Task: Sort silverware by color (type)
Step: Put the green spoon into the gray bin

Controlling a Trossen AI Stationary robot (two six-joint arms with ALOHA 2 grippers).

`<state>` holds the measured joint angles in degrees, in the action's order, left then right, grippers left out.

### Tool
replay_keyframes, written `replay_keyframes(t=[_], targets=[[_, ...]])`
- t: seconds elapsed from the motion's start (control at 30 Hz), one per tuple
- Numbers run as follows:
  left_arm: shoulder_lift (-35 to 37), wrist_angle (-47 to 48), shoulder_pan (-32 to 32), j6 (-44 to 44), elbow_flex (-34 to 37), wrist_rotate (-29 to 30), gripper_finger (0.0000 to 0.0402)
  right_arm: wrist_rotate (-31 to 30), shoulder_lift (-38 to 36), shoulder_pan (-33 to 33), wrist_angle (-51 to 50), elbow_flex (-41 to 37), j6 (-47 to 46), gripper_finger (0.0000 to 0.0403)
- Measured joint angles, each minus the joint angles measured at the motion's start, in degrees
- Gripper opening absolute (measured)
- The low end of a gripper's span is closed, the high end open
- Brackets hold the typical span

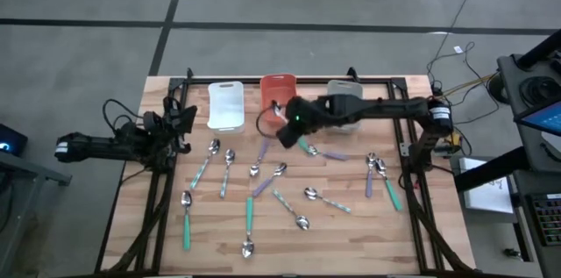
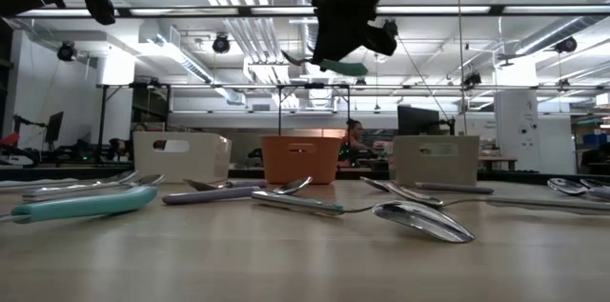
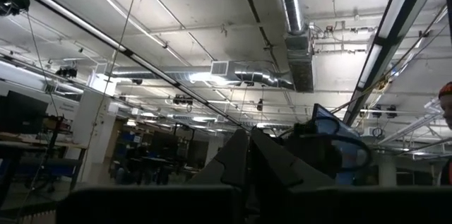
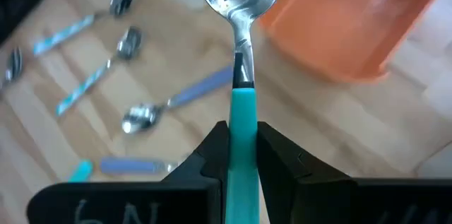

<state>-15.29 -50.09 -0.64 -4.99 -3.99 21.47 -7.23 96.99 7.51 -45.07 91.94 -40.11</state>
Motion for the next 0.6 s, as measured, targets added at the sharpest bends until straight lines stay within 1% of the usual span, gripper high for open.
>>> replay_keyframes(t=[0.3,0.47,0.6], targets=[[0.0,0.02,0.0,-0.24,0.0,0.0,0.0,1.9,0.04,9.05,-0.1,3.61,-0.14,0.004],[0.0,0.02,0.0,-0.96,0.0,0.0,0.0,3.24,1.38,15.68,-0.06,8.18,1.39,0.004],[0.0,0.02,0.0,-1.97,-0.02,0.0,0.0,5.74,2.64,20.93,-0.65,11.36,2.97,0.0043]])
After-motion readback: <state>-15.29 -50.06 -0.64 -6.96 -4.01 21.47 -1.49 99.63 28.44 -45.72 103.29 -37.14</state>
